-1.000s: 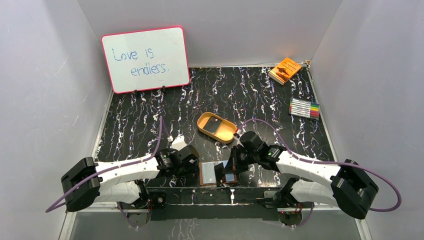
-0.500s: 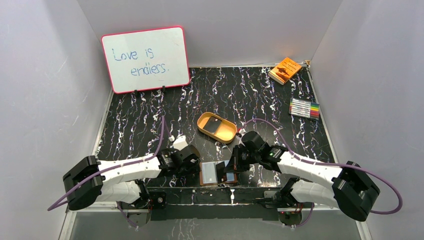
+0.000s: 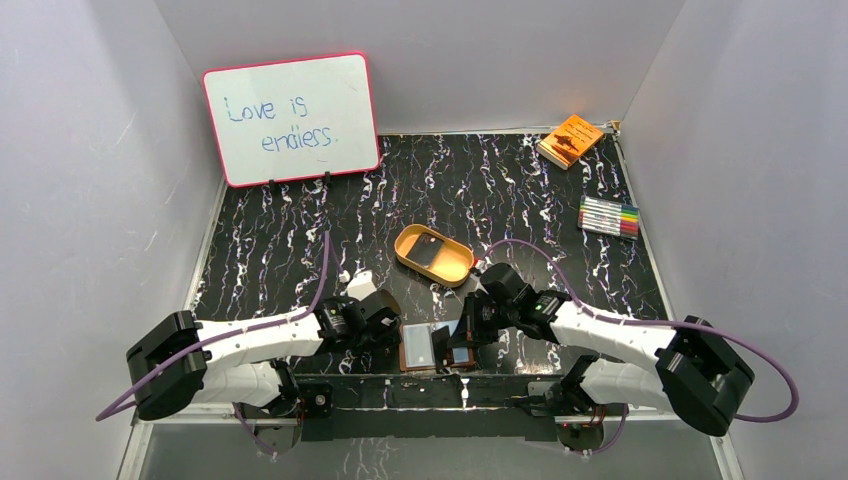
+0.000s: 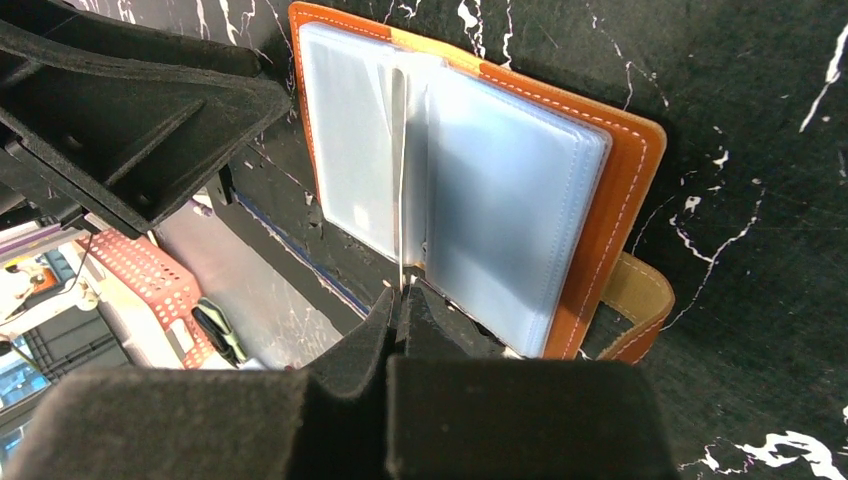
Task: Put the credit cards into the card holder
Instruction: Insert the credit card into the card holder.
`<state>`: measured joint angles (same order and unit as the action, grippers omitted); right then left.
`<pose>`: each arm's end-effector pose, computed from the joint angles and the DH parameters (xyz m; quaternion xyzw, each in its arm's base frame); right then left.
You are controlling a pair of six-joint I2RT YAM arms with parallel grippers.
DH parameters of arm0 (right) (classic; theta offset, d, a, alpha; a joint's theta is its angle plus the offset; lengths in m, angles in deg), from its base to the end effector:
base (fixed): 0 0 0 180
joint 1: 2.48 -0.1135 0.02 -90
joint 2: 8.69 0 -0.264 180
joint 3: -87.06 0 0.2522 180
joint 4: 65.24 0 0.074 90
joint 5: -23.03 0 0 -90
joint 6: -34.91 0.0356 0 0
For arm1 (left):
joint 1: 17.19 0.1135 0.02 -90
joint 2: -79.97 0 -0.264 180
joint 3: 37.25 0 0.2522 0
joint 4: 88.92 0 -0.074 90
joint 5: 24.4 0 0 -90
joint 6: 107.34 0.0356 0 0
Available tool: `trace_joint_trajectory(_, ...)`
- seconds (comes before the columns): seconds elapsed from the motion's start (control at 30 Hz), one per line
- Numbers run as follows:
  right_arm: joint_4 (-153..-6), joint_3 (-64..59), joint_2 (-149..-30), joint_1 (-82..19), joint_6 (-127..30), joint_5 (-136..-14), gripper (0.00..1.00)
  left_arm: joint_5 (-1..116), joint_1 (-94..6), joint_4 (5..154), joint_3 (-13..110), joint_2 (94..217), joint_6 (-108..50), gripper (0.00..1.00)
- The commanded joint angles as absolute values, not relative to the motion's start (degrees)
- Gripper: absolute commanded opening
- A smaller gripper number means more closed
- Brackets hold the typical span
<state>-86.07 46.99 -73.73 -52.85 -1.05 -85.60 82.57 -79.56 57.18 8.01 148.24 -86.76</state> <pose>0.1267 0.1708 0.1691 -0.0316 0.9158 0.3853 0.1090 0.1082 -0.1842 0.1696 -0.1002 0.9437 -0.1993 0.2441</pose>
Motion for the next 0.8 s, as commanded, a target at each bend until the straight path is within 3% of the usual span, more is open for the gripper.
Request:
trace_joint_trajectory(0.0, -83.2, 47.2, -74.3, -52.7, -1.3, -87.2, 0.00, 82.6, -79.6, 56.5, 8.2, 148.8, -86.6, 0.56)
trace_joint_trajectory(0.77, -79.6, 48.3, -77.5, -52.6, -0.4, -87.7, 0.00, 81.6, -79.6, 57.2, 7.6, 151.3, -86.0, 0.51)
